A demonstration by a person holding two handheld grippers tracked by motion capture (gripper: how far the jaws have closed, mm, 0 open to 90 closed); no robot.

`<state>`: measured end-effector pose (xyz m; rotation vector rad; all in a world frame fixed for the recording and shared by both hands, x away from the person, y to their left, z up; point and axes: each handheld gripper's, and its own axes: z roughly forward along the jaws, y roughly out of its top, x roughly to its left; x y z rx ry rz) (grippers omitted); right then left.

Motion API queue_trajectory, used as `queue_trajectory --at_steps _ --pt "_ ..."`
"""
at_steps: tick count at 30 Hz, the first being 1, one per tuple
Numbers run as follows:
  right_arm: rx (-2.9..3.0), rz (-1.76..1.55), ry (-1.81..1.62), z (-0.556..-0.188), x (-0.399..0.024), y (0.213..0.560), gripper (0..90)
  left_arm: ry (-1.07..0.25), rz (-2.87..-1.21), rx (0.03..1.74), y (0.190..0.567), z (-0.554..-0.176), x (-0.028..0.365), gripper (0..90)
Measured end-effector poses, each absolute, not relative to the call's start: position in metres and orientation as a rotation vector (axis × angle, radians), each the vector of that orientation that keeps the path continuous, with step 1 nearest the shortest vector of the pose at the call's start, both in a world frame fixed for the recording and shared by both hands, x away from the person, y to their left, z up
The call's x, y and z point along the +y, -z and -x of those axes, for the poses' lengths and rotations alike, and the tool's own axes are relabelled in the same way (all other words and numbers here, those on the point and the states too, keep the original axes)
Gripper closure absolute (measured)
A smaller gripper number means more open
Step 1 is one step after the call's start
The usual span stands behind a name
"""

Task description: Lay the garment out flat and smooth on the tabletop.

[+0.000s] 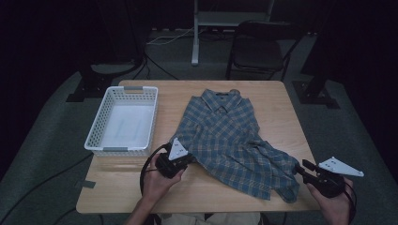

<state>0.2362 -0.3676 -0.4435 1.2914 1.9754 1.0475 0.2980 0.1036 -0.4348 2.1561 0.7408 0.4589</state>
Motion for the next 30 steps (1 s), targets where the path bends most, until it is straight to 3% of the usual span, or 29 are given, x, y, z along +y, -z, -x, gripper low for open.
queue_trajectory --at_steps 30 --pt "2.021 -1.275 -1.048 -0.265 -0.351 0.443 59.9 -0.456 -2.135 0.945 0.461 -0.276 0.174 83.9"
